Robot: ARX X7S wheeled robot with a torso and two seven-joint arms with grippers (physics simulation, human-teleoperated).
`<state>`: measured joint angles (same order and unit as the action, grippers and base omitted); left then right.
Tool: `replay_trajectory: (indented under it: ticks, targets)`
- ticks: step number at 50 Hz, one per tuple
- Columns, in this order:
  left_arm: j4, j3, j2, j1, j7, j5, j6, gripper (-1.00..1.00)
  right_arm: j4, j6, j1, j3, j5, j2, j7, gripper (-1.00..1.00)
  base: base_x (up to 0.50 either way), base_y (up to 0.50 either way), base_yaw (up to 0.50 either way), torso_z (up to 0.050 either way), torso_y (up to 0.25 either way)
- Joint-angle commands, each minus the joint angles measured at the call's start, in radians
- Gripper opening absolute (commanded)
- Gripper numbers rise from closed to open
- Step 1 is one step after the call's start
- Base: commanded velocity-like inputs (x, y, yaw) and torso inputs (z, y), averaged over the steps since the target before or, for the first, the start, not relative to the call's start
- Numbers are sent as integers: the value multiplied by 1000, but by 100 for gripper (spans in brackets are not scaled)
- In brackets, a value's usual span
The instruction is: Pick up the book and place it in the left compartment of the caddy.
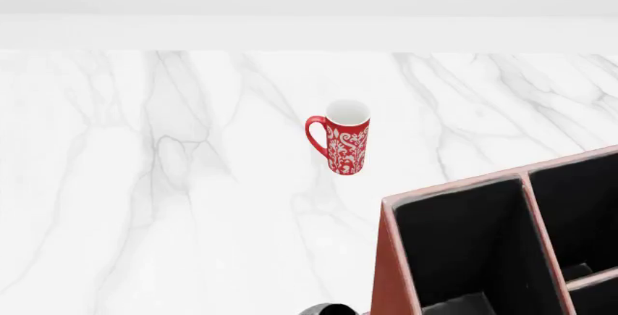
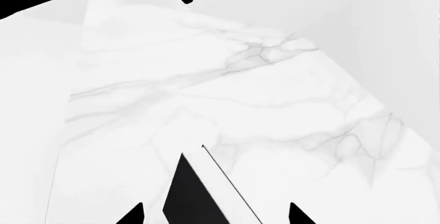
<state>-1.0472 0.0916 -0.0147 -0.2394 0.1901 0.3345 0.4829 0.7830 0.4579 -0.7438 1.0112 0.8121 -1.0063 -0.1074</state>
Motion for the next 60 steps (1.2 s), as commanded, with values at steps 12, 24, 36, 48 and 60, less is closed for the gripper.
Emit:
replay_trajectory:
  ticks: [12,24,36,48,60]
  targets:
    - [0,21,14,-1,-37,-4,-14,100,-84,58,5,-44,137,51,89,100,0,0,0,0,0]
    - [0,22,14,-6,-34,-5,-19,100,-95,102,12,-27,166,52,118,100,0,0,0,0,0]
    - [0,22,14,-4,-35,-5,-18,100,-99,52,34,-19,86,63,115,100,0,0,0,0,0]
    - [0,23,14,-2,-38,-2,-16,100,-164,69,-10,-23,74,102,87,100,0,0,0,0,0]
    - [0,21,14,-1,-37,1,-15,100,-198,118,-37,40,6,139,32,100,0,0,0,0,0]
